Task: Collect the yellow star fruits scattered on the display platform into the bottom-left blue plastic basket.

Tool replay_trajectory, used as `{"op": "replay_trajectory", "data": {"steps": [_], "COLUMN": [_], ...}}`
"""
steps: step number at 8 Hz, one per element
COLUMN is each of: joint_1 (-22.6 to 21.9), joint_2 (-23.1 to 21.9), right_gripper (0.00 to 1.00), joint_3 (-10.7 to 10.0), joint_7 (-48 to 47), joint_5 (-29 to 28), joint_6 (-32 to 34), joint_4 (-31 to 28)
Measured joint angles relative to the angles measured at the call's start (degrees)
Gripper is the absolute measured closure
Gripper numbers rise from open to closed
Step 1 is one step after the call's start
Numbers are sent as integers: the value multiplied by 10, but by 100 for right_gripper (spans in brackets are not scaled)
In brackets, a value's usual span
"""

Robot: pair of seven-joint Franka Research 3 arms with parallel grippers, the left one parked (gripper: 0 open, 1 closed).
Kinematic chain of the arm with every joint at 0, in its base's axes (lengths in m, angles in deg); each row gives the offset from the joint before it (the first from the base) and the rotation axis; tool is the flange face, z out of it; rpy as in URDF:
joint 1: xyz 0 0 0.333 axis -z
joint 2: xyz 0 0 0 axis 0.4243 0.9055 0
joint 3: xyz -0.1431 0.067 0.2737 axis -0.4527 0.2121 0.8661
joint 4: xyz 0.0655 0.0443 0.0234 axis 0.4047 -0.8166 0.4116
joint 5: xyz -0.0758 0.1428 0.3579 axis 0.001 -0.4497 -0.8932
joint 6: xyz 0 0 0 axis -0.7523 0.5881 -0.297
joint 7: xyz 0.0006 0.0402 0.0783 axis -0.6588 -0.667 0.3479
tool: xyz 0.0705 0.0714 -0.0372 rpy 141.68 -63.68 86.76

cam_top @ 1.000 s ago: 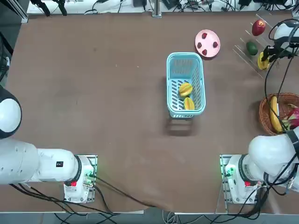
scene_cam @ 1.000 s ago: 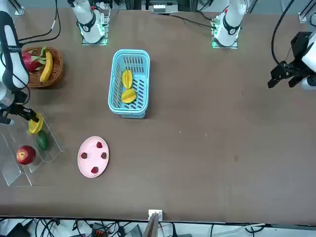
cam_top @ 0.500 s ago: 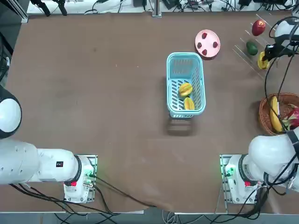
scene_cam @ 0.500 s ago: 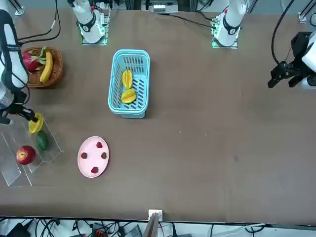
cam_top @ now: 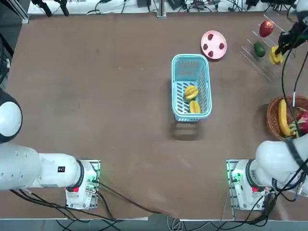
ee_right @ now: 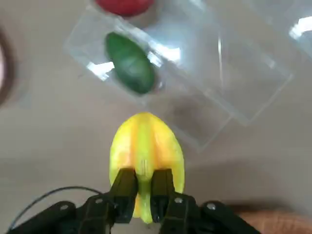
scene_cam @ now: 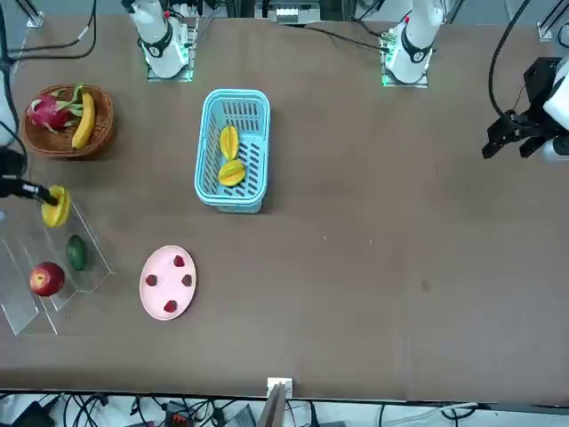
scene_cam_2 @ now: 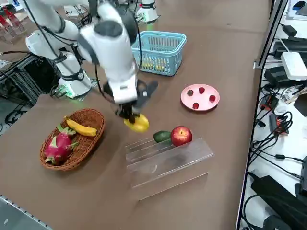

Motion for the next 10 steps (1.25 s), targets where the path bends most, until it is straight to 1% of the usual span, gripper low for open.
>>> {"op": "replay_trajectory", "data": {"steps": [1, 2, 3, 4, 5, 6, 7, 8, 9, 10], "joint_1": [-40, -93, -155, -219, -285, -345, -394, -440, -481, -510], "joint_2": [-39, -75, -108, -131, -144, -148, -147, -144, -137, -131], "right_gripper": [81, 81, 81, 81, 81, 81, 81, 81, 81, 81], "joint_3": [2, 4, 7, 11, 13, 14, 15, 15, 15, 15], "joint_7": [-69, -156, -252, -349, -446, -537, -618, -687, -738, -764], "joint_5": [-2, -3, -11, -25, -34, -44, -59, -68, -68, -69], "joint_6": [61, 107, 139, 154, 157, 149, 118, 71, 33, 4], "joint_4": [1, 1, 0, -2, -4, -10, -23, -42, -59, -80]}}
